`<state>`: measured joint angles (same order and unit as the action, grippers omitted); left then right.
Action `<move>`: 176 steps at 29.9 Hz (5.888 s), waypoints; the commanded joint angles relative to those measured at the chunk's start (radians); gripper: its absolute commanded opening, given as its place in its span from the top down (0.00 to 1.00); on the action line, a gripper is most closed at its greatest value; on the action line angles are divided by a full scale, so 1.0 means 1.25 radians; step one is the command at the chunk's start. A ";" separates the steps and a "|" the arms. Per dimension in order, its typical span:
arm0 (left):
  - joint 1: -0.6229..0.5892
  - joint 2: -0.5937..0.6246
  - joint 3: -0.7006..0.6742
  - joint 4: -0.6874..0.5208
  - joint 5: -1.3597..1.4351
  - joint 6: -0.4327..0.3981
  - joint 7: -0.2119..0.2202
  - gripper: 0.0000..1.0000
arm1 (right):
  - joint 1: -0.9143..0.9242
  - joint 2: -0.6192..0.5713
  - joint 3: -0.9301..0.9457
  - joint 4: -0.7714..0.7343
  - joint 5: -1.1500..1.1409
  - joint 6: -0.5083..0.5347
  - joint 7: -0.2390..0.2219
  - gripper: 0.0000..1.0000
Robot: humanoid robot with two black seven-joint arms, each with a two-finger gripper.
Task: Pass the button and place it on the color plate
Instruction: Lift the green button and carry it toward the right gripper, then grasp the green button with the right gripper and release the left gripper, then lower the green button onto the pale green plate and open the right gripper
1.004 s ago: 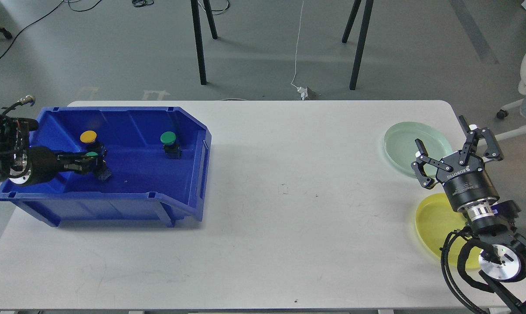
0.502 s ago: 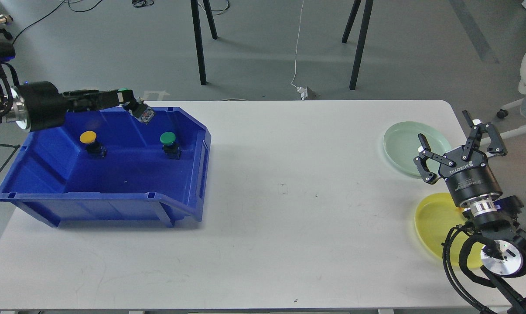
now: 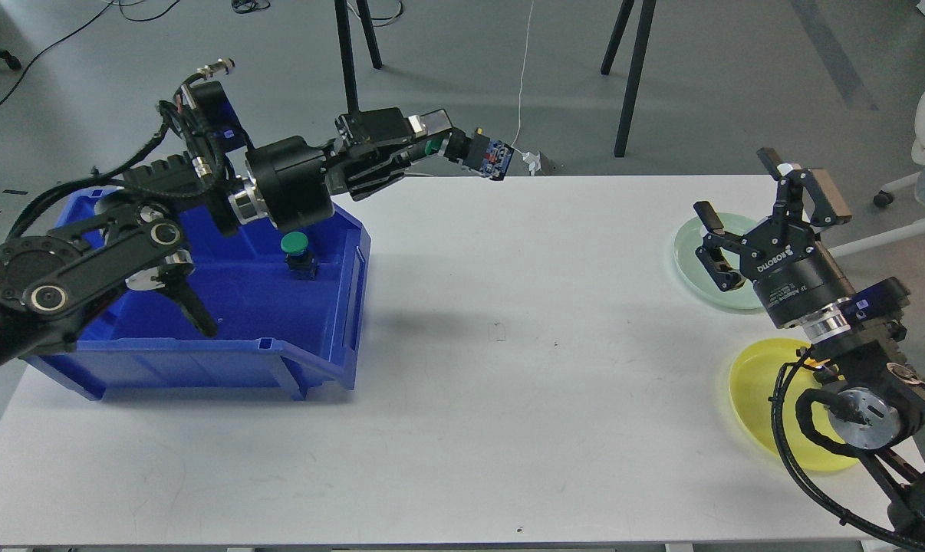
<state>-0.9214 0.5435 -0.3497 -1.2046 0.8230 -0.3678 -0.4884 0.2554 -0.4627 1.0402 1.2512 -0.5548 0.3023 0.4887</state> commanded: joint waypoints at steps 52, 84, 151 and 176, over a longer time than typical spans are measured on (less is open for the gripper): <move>0.071 -0.129 -0.012 0.106 -0.040 0.030 0.000 0.86 | 0.180 0.208 -0.235 -0.012 -0.437 -0.261 0.000 0.29; 0.099 -0.134 -0.061 0.110 -0.042 0.028 0.000 0.22 | 0.179 0.211 -0.237 -0.012 -0.437 -0.271 0.000 0.99; 0.114 -0.134 -0.075 0.114 -0.064 0.029 0.000 0.15 | 0.237 0.240 -0.185 -0.677 -0.090 -0.420 0.000 0.64; 0.114 -0.135 -0.075 0.114 -0.064 0.030 0.000 0.15 | 0.236 0.247 -0.187 -0.675 -0.090 -0.421 0.000 0.56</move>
<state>-0.7793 0.3752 -0.4432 -1.0616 0.7424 -0.3298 -0.4887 0.5522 -0.1555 0.8068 0.4082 -0.6670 -0.2236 0.4887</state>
